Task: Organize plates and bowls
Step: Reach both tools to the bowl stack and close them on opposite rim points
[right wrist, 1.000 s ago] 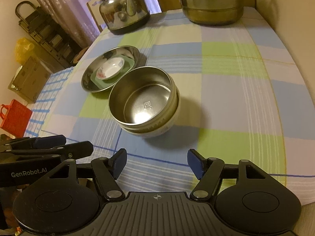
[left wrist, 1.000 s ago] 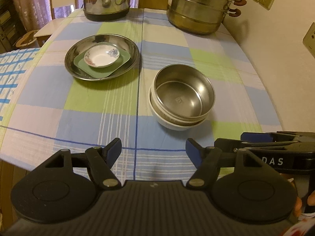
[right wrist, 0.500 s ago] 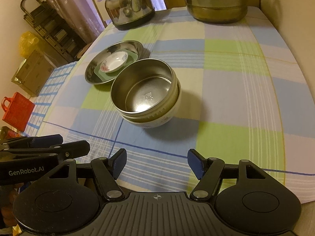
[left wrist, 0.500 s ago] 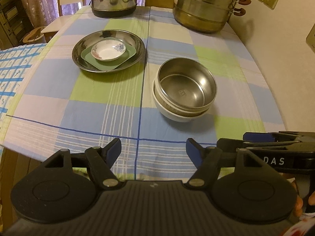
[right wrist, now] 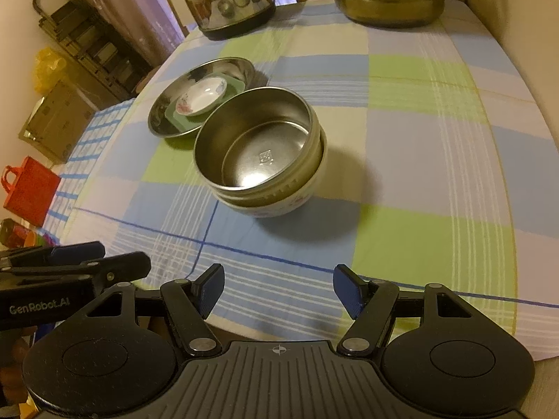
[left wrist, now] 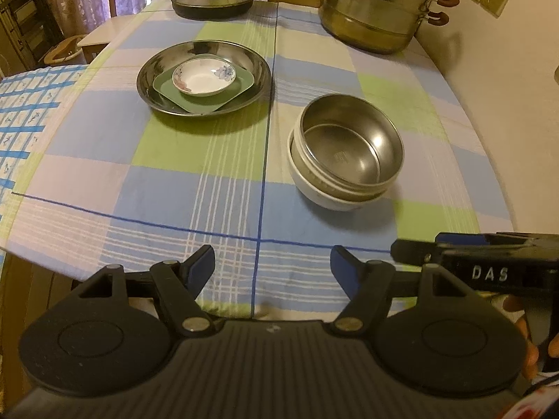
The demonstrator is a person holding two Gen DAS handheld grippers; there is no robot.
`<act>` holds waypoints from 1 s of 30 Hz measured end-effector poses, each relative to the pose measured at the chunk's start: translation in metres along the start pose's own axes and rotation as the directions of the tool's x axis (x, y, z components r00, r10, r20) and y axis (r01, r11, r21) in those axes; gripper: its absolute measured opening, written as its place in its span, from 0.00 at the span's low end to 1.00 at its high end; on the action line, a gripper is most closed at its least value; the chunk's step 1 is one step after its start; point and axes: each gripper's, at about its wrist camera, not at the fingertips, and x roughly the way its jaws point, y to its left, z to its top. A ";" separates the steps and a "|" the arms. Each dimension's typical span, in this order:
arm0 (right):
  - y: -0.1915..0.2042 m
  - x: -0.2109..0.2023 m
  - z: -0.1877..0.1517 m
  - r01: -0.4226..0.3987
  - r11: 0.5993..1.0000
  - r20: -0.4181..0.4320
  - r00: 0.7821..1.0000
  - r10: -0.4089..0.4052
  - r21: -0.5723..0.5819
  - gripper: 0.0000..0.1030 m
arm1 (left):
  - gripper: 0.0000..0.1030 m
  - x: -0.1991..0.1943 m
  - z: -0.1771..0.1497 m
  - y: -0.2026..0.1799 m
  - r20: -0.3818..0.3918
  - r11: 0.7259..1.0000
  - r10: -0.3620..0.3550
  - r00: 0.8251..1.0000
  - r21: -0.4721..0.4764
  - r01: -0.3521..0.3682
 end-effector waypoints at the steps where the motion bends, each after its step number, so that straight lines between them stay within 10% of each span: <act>1: -0.001 0.000 0.002 0.002 1.000 0.014 1.000 -0.002 0.011 0.67 | 0.70 0.002 0.002 0.002 0.003 1.000 -0.008 1.000 -0.001 0.008; 18: -0.012 0.023 0.046 0.064 0.982 0.147 0.985 -0.091 0.176 0.67 | 0.74 0.060 0.078 0.006 0.046 0.982 -0.170 0.984 0.087 0.166; 30: -0.019 0.058 0.063 0.135 0.966 0.089 0.984 -0.157 0.219 0.66 | 0.52 0.103 0.094 0.003 -0.041 0.976 -0.191 0.981 0.100 0.194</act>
